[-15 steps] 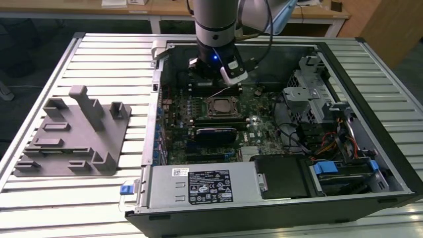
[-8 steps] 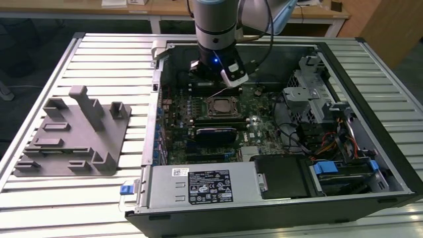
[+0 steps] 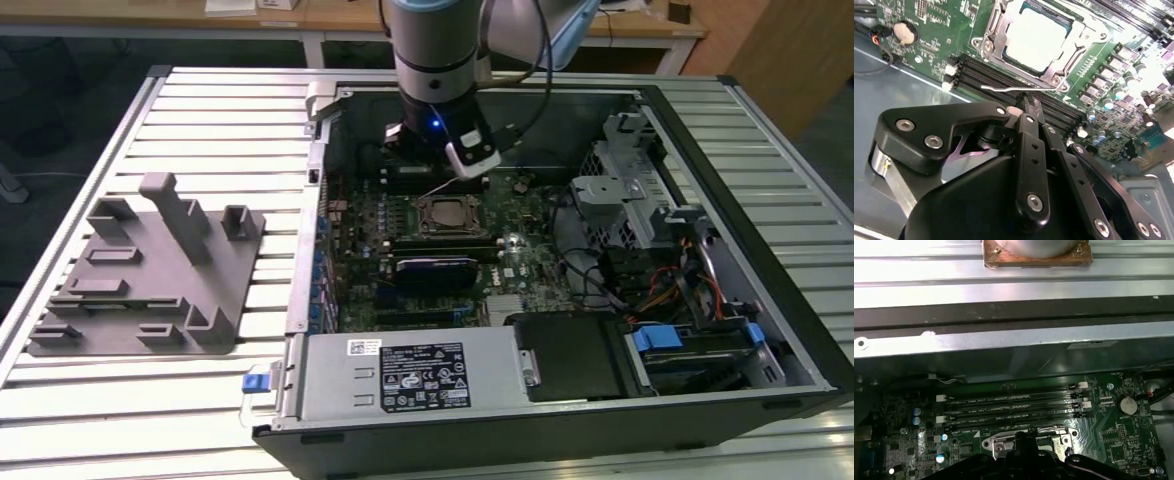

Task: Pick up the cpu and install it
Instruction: 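Install the first cpu locking lever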

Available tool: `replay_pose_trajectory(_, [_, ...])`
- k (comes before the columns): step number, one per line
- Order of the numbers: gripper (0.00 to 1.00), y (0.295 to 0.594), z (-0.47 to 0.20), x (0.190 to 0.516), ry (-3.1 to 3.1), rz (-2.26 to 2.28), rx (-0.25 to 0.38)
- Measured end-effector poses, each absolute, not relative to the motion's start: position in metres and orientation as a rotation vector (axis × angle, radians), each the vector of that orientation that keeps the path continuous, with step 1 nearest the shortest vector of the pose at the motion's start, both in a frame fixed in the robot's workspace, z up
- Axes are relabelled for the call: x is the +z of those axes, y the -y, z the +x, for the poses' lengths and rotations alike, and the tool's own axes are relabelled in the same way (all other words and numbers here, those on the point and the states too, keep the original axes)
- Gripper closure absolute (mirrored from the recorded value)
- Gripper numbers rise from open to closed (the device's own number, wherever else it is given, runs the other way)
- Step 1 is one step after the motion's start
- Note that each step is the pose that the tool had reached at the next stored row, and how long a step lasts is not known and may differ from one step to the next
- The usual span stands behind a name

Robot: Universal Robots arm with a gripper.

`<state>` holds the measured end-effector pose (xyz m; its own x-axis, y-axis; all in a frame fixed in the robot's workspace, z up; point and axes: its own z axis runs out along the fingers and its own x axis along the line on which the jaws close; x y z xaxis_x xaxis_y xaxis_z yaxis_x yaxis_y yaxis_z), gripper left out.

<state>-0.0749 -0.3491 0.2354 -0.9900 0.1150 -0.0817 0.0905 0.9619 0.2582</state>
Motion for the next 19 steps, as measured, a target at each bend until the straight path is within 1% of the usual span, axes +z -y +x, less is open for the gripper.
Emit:
replay_pose_trajectory(14, [0.89,0.349,-0.075,0.220,-2.973,0.324,0.386])
replay_pose_trajectory(16, [0.89,0.349,-0.075,0.218,-2.970,0.330,0.397])
replay_pose_trajectory(19, [0.89,0.349,-0.075,0.217,-2.965,0.332,0.442])
